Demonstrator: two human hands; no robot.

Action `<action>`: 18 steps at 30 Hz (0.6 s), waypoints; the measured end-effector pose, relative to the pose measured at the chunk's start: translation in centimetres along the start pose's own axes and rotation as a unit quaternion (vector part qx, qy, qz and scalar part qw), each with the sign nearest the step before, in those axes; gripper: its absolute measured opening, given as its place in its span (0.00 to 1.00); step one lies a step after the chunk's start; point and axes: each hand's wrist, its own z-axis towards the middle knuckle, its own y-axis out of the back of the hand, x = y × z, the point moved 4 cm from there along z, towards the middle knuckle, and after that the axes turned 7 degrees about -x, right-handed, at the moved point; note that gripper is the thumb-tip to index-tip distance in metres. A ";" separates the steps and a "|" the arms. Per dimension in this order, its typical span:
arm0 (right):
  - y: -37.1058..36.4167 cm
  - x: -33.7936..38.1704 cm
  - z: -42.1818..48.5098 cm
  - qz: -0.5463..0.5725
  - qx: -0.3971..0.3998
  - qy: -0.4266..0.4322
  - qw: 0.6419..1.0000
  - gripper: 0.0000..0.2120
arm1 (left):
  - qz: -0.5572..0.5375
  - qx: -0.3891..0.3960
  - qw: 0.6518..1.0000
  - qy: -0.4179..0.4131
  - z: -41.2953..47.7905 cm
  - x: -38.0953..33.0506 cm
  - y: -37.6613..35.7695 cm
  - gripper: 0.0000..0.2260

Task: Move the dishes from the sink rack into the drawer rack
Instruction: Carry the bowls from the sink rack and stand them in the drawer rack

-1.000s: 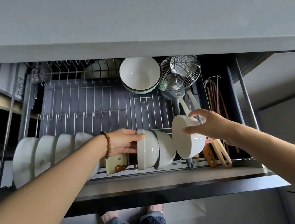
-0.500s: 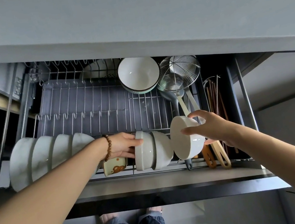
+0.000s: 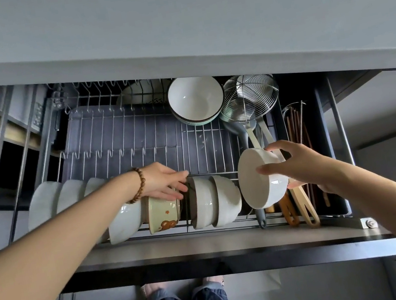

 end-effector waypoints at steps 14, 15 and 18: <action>-4.8 8.0 -2.2 0.054 0.052 0.079 0.994 0.27 | -0.012 -0.106 0.989 -0.104 -3.2 3.5 7.5 0.12; -5.4 8.5 -2.3 0.055 0.058 0.081 0.993 0.26 | -0.006 -0.122 0.985 -0.124 -3.3 3.7 7.6 0.12; -7.1 9.8 -2.4 0.047 0.067 0.083 0.993 0.27 | 0.036 -0.181 0.964 -0.194 -3.5 3.6 7.8 0.08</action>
